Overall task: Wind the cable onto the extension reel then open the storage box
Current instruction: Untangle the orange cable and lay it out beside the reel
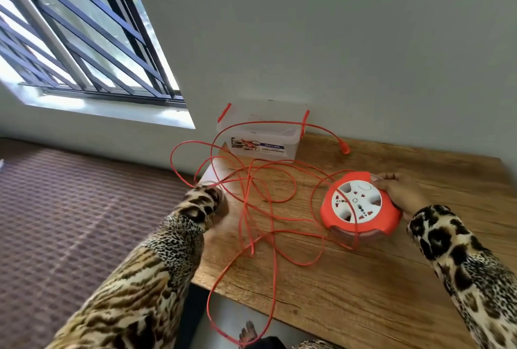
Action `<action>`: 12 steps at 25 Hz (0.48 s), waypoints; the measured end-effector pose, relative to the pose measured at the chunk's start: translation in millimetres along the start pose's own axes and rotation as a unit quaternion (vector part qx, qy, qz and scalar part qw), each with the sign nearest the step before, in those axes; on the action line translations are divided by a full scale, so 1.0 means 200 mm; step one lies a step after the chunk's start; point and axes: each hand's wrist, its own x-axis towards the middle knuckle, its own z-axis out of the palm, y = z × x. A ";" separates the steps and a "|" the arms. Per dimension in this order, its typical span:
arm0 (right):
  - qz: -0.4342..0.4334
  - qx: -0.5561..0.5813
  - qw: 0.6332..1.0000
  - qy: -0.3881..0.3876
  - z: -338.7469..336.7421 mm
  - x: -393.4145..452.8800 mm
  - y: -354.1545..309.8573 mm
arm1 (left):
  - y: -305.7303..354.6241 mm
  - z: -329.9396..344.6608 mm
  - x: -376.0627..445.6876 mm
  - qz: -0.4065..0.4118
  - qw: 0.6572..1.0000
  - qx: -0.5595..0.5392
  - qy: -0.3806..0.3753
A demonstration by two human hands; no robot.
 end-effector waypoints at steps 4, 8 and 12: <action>-0.002 0.013 1.000 0.020 -0.02 -0.02 0.01 | -0.01 -0.21 0.04 -0.071 0.950 -0.061 0.296; -0.082 0.013 0.995 0.054 -0.03 -0.08 -0.07 | 0.23 0.05 0.14 -0.009 0.985 -0.035 0.170; -0.163 0.029 0.982 0.096 -0.12 -0.16 -0.22 | 0.44 0.36 0.22 -0.042 0.990 -0.122 0.059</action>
